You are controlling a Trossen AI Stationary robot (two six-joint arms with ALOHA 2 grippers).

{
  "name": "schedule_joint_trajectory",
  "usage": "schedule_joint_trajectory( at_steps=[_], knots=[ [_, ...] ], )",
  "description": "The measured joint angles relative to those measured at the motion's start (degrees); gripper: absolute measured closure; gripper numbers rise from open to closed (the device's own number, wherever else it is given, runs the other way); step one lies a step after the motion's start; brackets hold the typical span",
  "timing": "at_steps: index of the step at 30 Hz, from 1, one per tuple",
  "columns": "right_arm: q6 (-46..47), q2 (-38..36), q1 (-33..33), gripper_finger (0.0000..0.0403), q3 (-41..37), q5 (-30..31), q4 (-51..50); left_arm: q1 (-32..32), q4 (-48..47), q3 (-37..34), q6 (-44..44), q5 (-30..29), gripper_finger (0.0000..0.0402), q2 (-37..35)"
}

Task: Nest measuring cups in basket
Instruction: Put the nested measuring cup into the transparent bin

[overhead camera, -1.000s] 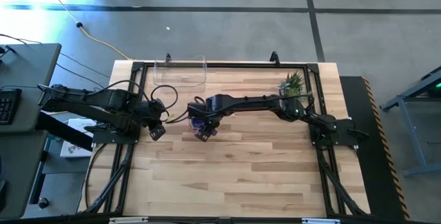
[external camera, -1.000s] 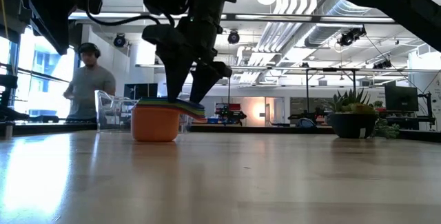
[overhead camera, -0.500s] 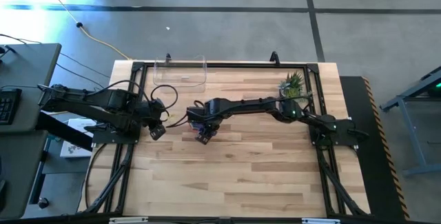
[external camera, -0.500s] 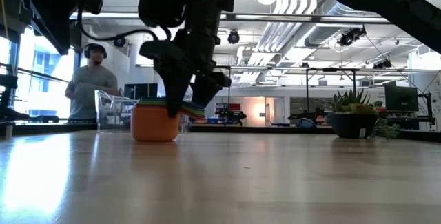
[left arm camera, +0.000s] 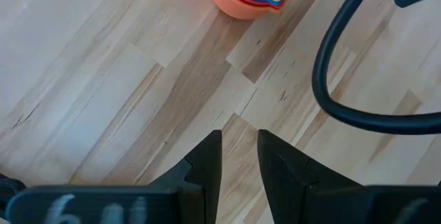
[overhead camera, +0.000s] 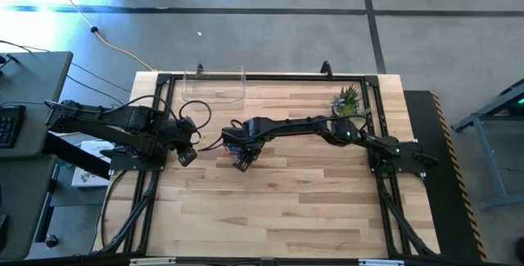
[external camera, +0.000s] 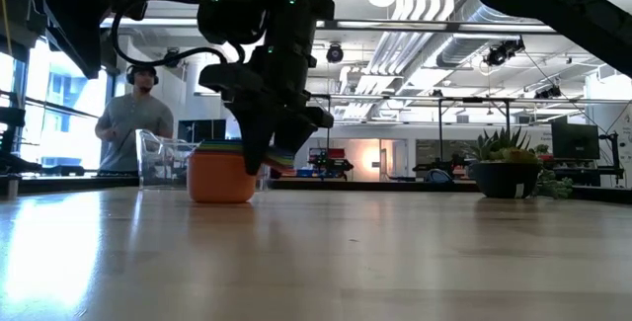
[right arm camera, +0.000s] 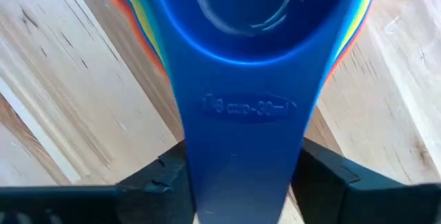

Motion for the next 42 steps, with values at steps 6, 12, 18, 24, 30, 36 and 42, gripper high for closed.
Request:
schedule_joint_trajectory(
  at_steps=[6, 12, 18, 24, 30, 36, 42],
  knots=[
    [0.0, 0.0, 0.0, 0.0269, 0.0, 0.0, 0.0, 0.0, 0.0, 0.0, 0.0, 0.0, 0.0316, 0.0],
    [1.7, 0.0, 0.0, 0.0273, 0.0, 0.0, 0.1, 0.0, 0.0, 0.0, 0.0, 0.0, 0.0316, 0.0],
    [2.1, 0.0, 0.0, 0.0277, 0.0, 0.0, 0.0, 0.0, 0.0, 0.0, 0.3, 0.0, 0.0316, 0.0],
    [2.1, 0.0, 0.0, 0.0277, 0.0, 0.0, 0.0, 0.0, 0.0, 0.0, 0.4, 0.0, 0.0316, 0.0],
    [0.0, 0.0, 0.0, 0.0277, 0.0, 0.8, 0.0, 0.0, 0.0, 0.0, 0.4, 0.0, 0.0316, 0.0],
    [-1.6, 0.0, 0.0, 0.0277, 0.0, 0.9, 0.0, 0.0, 0.0, 0.0, 0.4, -0.2, 0.0316, 0.0],
    [-3.0, -0.1, 0.0, 0.0277, 0.0, 2.7, 0.0, 0.0, 0.0, 0.0, 0.4, -0.3, 0.0316, 0.0]
  ],
)
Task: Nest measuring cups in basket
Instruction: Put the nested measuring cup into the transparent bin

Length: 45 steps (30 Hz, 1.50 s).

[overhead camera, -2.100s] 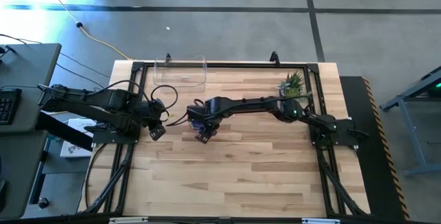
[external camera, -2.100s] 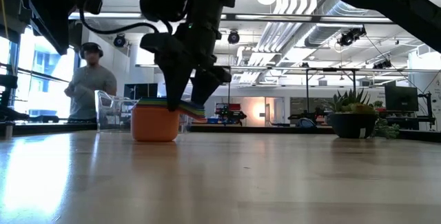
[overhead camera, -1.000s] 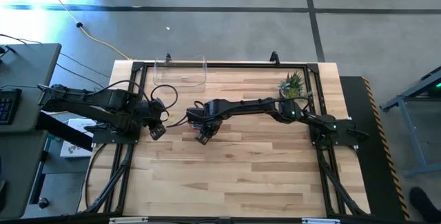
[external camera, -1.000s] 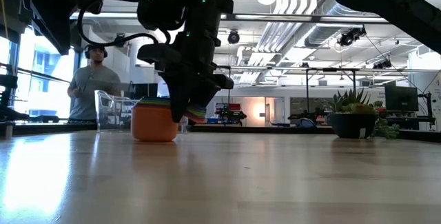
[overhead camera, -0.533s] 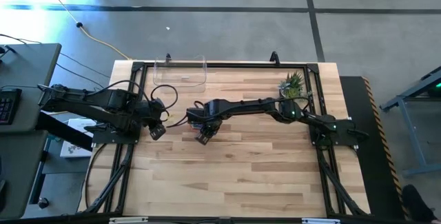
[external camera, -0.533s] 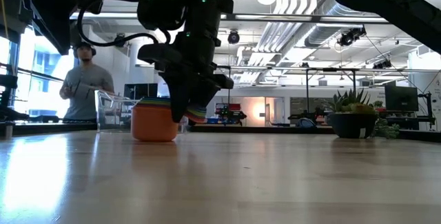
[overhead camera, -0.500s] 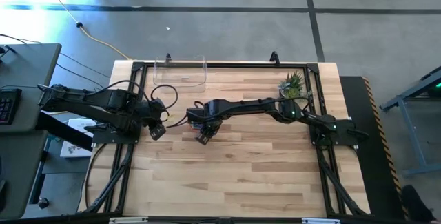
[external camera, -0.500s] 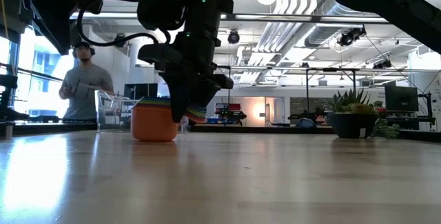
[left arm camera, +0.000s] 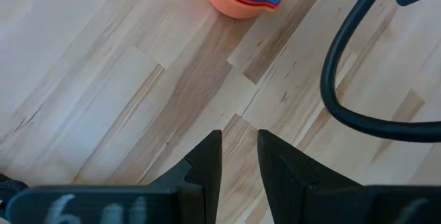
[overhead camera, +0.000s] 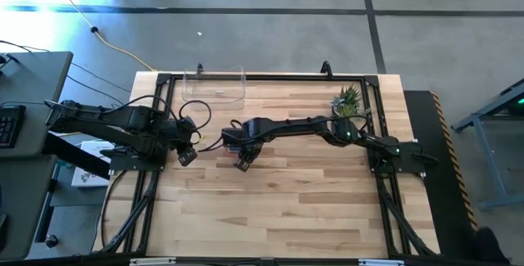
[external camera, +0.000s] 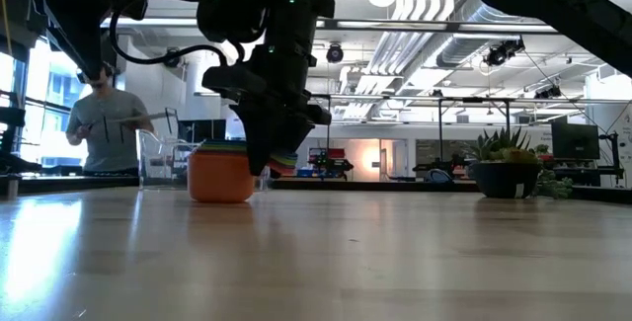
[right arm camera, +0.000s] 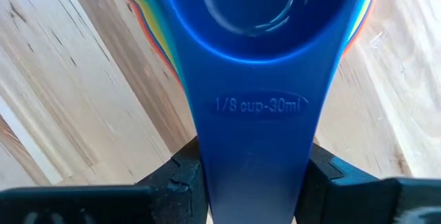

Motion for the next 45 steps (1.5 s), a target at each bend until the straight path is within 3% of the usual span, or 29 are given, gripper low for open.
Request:
schedule_joint_trajectory(
  at_steps=[10, 24, 37, 45],
  knots=[
    [-1.8, -0.1, 0.0, 0.0278, 1.3, -1.0, -1.2, 0.6, 0.0, 0.0, 0.0, -2.8, 0.0316, 0.0],
    [-4.0, -3.2, -2.7, 0.0279, 2.7, -0.3, -0.5, 6.7, 0.0, 0.0, 1.8, -2.9, 0.0316, -0.1],
    [-7.1, -6.4, -8.2, 0.0279, 2.7, -0.2, 3.8, 15.1, 0.7, 0.0, 3.0, -2.9, 0.0316, -0.1],
    [-9.1, -7.5, -12.3, 0.0279, 2.7, -0.5, 12.2, 21.8, 5.2, 0.0, 5.4, -3.0, 0.0316, -0.1]
  ],
)
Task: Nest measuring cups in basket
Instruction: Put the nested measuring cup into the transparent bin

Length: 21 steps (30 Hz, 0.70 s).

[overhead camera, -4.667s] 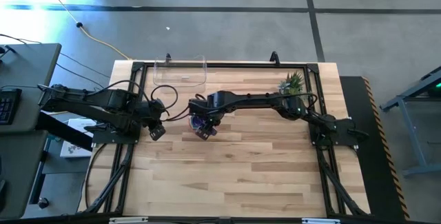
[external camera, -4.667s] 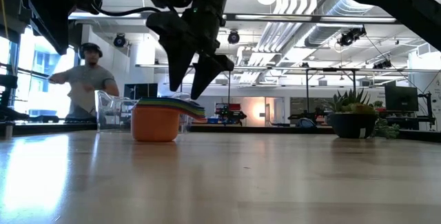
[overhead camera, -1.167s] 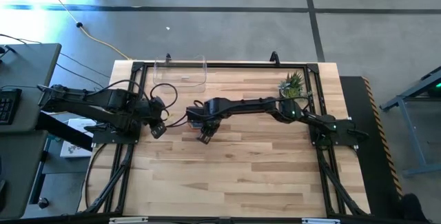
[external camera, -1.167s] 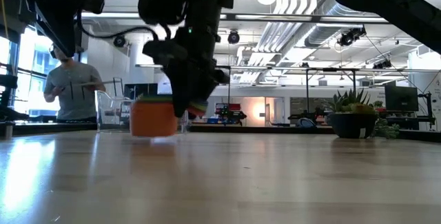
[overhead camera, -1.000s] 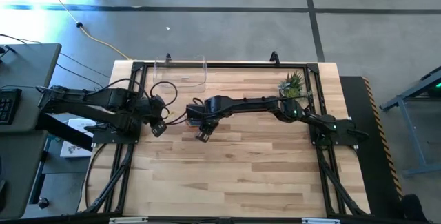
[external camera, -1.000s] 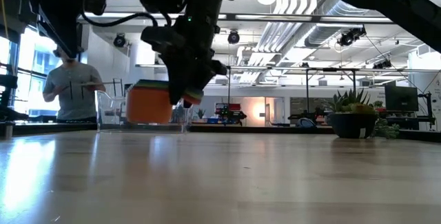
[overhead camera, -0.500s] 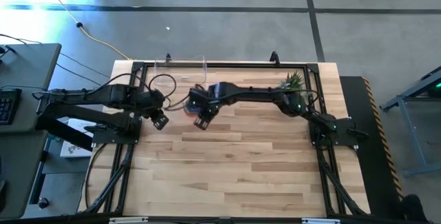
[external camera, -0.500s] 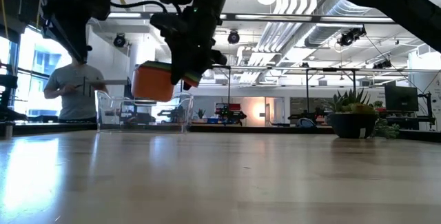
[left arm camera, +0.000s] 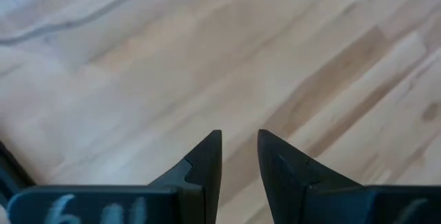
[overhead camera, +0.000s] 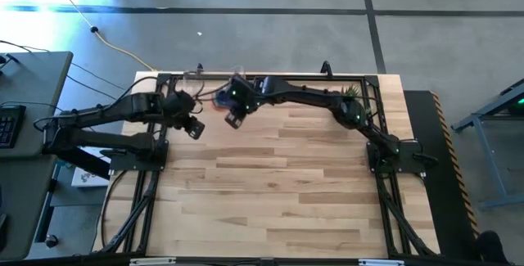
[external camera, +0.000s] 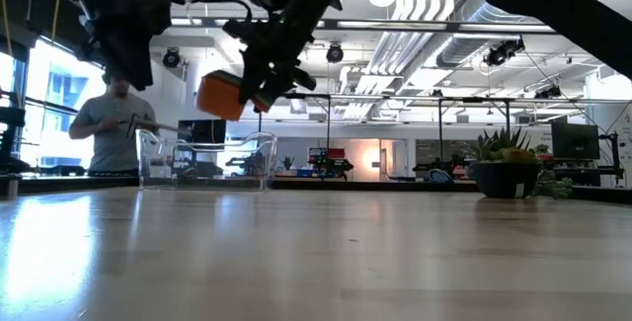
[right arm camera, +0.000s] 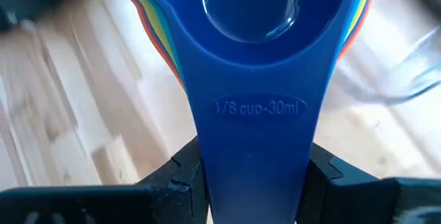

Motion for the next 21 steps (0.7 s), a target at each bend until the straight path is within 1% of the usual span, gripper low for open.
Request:
schedule_joint_trajectory(
  at_steps=[8, 10, 21],
  knots=[
    [-2.9, -0.5, -4.0, 0.0279, 0.0, -0.1, 12.2, 7.0, 4.2, 0.0, 3.2, -0.3, 0.0316, 0.0],
    [-3.5, -0.5, -5.1, 0.0279, 0.0, -0.1, 14.9, 8.5, 4.9, 0.0, 3.2, -1.2, 0.0316, 0.0],
    [-6.4, -0.5, -10.2, 0.0279, 0.0, -0.4, 30.1, 13.7, 6.6, 0.0, 4.0, -1.8, 0.0316, 0.0]
  ],
)
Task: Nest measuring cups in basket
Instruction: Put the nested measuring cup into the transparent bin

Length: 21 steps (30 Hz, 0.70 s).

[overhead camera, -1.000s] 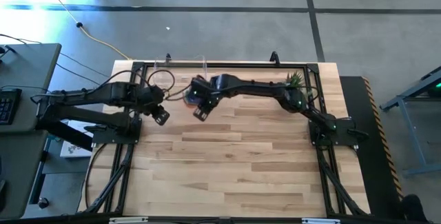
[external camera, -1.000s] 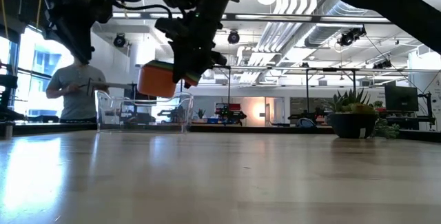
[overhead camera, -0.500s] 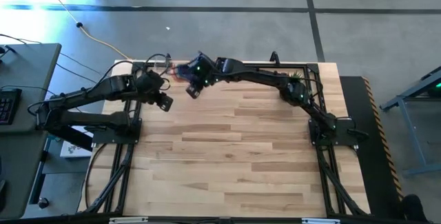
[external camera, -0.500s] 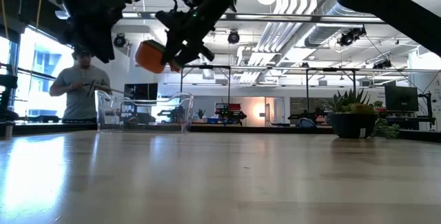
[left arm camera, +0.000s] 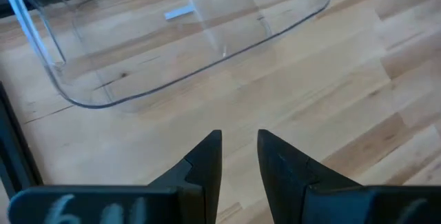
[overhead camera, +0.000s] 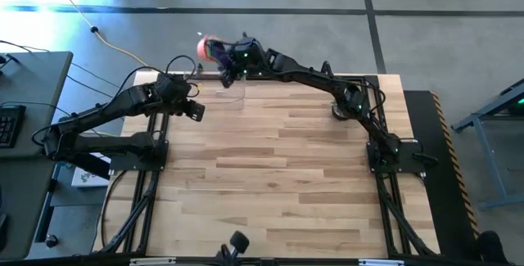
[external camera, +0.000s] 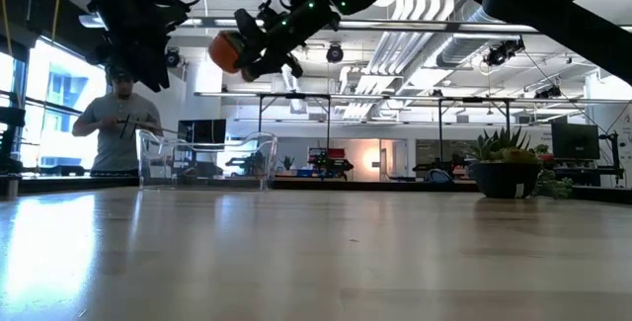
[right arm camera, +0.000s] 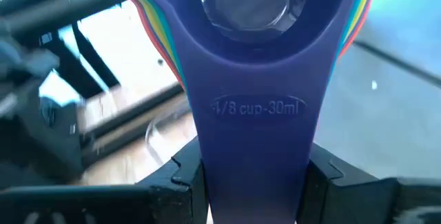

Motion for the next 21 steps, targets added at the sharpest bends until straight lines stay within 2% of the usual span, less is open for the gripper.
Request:
schedule_joint_trajectory(
  at_steps=[7, 21],
  knots=[
    [0.4, 0.0, -2.5, 0.0279, 0.0, 0.8, 8.2, 2.1, 0.0, 0.0, 1.5, 0.0, 0.0316, 0.0],
    [0.9, 0.0, -2.6, 0.0279, 0.0, -2.0, 10.9, 5.9, 0.0, 0.0, 3.1, 0.6, 0.0316, 0.0]
  ],
)
